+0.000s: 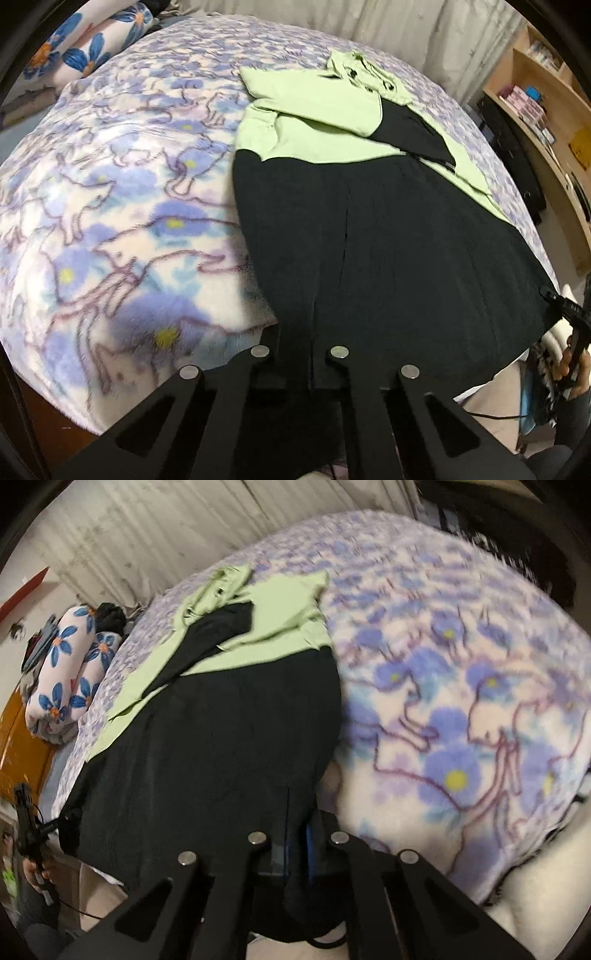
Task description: Fold large clothes
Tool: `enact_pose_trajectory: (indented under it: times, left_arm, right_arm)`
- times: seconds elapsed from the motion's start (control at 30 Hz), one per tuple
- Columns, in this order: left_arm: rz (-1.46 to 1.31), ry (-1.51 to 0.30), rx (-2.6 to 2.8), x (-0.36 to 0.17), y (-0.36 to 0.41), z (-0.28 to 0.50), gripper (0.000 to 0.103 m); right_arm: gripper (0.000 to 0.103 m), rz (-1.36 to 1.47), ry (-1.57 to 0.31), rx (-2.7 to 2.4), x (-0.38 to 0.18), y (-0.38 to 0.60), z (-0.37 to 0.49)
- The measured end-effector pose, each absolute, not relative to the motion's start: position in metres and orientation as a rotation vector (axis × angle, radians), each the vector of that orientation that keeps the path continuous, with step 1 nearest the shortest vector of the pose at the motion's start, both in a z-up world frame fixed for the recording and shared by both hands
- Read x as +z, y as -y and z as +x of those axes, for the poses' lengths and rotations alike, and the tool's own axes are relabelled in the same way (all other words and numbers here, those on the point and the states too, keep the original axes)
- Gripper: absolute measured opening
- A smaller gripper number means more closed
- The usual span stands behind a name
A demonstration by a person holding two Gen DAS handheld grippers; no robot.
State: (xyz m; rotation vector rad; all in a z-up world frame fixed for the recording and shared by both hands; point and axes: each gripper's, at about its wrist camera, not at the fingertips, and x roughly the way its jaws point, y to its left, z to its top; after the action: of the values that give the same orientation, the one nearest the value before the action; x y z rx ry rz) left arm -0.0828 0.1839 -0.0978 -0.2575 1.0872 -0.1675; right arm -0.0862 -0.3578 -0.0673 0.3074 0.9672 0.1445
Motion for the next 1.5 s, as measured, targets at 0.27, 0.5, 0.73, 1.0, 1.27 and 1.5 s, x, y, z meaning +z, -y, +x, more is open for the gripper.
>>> enact_pose_trajectory:
  times: [0.27,0.5,0.73,1.0,1.27,1.5]
  left_arm:
    - [-0.238,-1.062,-0.152,-0.072,-0.192,-0.107,0.001]
    - [-0.226,-1.087,-0.16,-0.071,-0.19,-0.116,0.001]
    - [-0.349,-1.019,-0.235,-0.043,-0.19,-0.097,0.0]
    - [-0.492,-0.89,-0.234,0.0,-0.195,-0.033,0.0]
    - [-0.543,-0.863,-0.151,0.013,-0.205,0.086,0.001]
    - [-0.54,-0.896,-0.034,-0.016,-0.213,0.212,0.007]
  right_arm:
    - [0.004,0.192,-0.968,0.193,-0.036,0.333,-0.103]
    - [0.004,0.199,-0.991,0.217,-0.035,0.329,-0.116]
    - [0.004,0.325,-0.922,0.246,-0.013,0.34,-0.1]
    - [0.004,0.418,-0.8,0.272,0.028,0.349,-0.038]
    - [0.004,0.468,-0.745,0.218,0.055,0.358,0.082]
    - [0.01,0.507,-0.838,0.051,0.014,0.369,0.209]
